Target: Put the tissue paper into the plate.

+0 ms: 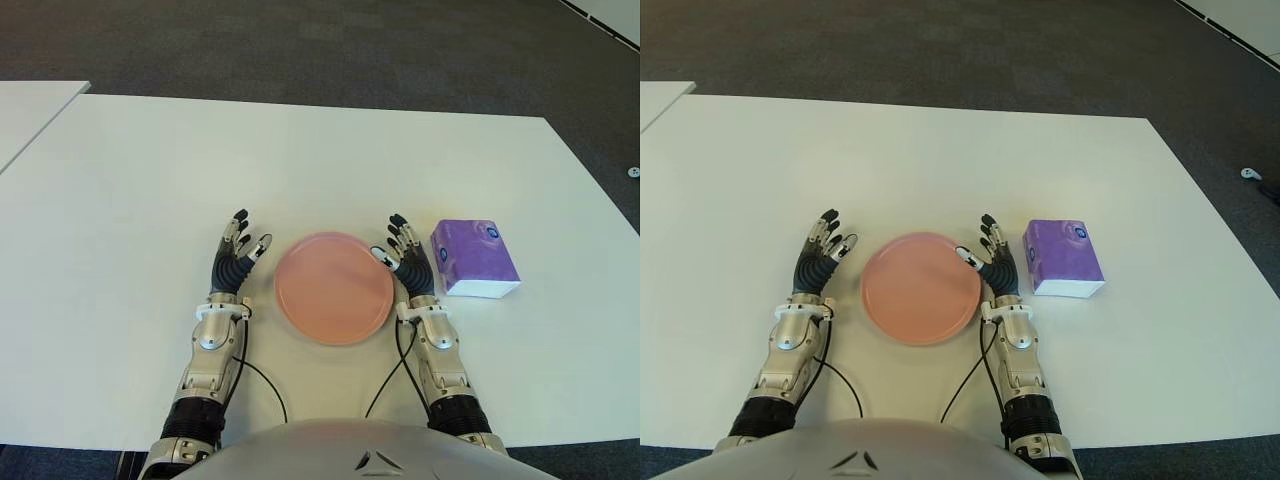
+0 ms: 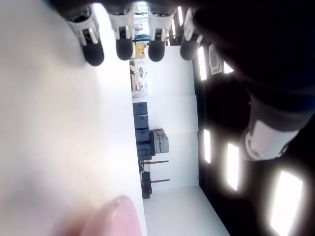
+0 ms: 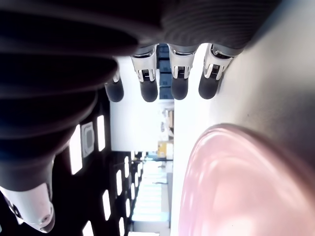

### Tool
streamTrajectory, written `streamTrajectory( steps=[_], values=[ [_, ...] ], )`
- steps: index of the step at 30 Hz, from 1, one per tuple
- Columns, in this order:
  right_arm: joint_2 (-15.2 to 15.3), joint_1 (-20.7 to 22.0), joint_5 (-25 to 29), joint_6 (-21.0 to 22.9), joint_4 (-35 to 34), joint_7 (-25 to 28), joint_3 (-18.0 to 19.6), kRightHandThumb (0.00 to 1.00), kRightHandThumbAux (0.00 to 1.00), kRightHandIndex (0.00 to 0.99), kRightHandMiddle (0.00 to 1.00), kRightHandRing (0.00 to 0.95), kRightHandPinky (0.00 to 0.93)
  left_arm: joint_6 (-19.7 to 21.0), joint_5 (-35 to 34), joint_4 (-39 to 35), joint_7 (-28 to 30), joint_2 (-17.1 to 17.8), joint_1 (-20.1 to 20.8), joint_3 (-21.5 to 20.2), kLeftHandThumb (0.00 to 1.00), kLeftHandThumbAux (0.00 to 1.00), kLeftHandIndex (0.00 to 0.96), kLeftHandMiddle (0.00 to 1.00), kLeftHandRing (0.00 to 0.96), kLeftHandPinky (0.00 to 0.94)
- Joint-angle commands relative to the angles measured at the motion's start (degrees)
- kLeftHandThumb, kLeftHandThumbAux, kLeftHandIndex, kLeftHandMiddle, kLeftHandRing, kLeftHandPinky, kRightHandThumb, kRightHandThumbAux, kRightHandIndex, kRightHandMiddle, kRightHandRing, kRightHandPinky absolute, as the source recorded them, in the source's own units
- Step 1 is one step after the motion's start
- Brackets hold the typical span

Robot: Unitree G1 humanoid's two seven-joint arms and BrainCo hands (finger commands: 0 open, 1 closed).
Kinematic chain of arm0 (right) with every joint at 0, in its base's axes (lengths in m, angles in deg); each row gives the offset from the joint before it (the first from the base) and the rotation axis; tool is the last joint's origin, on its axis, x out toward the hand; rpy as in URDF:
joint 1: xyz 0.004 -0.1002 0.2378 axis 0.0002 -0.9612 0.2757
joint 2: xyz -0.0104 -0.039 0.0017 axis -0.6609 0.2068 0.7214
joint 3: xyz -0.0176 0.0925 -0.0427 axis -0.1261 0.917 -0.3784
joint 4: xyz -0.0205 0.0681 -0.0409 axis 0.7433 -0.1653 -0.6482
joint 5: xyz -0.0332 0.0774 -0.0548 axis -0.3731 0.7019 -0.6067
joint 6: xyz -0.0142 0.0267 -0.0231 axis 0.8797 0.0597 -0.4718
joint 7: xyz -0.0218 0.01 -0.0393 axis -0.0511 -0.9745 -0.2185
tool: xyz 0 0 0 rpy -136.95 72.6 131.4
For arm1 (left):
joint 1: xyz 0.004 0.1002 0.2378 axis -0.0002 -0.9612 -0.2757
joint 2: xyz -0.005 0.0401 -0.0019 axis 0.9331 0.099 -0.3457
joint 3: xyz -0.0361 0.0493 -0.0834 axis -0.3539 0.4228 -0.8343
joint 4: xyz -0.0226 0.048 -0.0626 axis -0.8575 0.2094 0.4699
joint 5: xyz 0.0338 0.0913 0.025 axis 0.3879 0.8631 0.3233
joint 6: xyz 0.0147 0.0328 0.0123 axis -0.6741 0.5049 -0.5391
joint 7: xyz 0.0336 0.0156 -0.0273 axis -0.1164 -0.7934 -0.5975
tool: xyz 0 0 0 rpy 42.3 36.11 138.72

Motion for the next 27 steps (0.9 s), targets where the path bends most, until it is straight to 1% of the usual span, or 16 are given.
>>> streamTrajectory(
  steps=[1, 3, 5, 8, 10, 12, 15, 17, 20, 24, 27],
  values=[
    [1.0, 2.0, -0.2, 7.7, -4.9, 0.5, -0.1, 0.000, 0.669, 0.000, 0.000, 0.000, 0.000, 0.7, -0.3, 2.0, -0.3, -0.5, 0.2, -0.3, 0.000, 0.575, 0.000, 0.000, 0.000, 0.000],
    [2.0, 3.3, -0.4, 9.4, -9.4, 0.7, 0.3, 0.001, 0.681, 0.000, 0.000, 0.000, 0.000, 0.6, -0.3, 2.3, -0.3, -0.5, 0.4, -0.2, 0.000, 0.578, 0.000, 0.000, 0.000, 0.000],
    [2.5, 3.7, -0.7, 10.7, -12.0, 0.7, 0.4, 0.010, 0.688, 0.000, 0.000, 0.000, 0.000, 0.6, -0.3, 2.5, -0.4, -0.6, 0.6, -0.2, 0.000, 0.580, 0.000, 0.000, 0.000, 0.000],
    [3.1, 6.1, -2.2, 12.9, -19.4, -0.2, 0.4, 0.035, 0.688, 0.000, 0.000, 0.000, 0.000, 0.3, 0.0, 2.9, -0.6, -0.6, 0.8, -0.1, 0.000, 0.582, 0.000, 0.000, 0.000, 0.000],
    [3.7, 7.4, -2.5, 12.5, -21.0, -0.4, 0.9, 0.052, 0.688, 0.000, 0.000, 0.000, 0.000, 0.1, 0.2, 2.9, -0.8, -0.6, 0.8, 0.0, 0.000, 0.584, 0.000, 0.000, 0.000, 0.000],
    [4.5, 8.3, -3.0, 9.8, -20.8, -0.4, 1.4, 0.064, 0.687, 0.000, 0.000, 0.000, 0.000, -0.2, 0.4, 3.0, -1.0, -0.7, 0.9, 0.0, 0.000, 0.585, 0.000, 0.000, 0.000, 0.000],
    [5.6, 9.8, -3.5, 7.5, -21.1, -0.5, 2.0, 0.077, 0.680, 0.000, 0.000, 0.000, 0.000, -0.7, 0.6, 3.3, -1.3, -0.8, 1.0, 0.1, 0.000, 0.587, 0.000, 0.000, 0.000, 0.000],
    [7.2, 12.4, -4.0, 5.8, -21.8, -0.4, 3.0, 0.078, 0.668, 0.000, 0.000, 0.000, 0.000, -1.1, 0.6, 3.6, -1.5, -1.0, 1.1, 0.1, 0.000, 0.588, 0.000, 0.000, 0.000, 0.000],
    [9.4, 15.2, -4.1, 4.8, -22.3, 0.3, 4.3, 0.084, 0.649, 0.000, 0.000, 0.000, 0.000, -1.2, 0.6, 4.0, -1.7, -1.4, 1.3, 0.2, 0.000, 0.586, 0.000, 0.000, 0.000, 0.000],
    [13.0, 18.7, -6.1, 1.8, -22.2, 0.8, 5.4, 0.117, 0.627, 0.000, 0.000, 0.000, 0.000, -1.6, 0.7, 4.6, -2.2, -1.9, 1.5, 0.2, 0.000, 0.576, 0.000, 0.000, 0.000, 0.000],
    [15.6, 20.5, -6.8, 2.2, -22.8, 1.8, 6.1, 0.139, 0.620, 0.000, 0.000, 0.000, 0.000, -1.8, 0.9, 4.7, -2.6, -2.1, 1.4, 0.2, 0.000, 0.568, 0.000, 0.000, 0.000, 0.000]
  ],
)
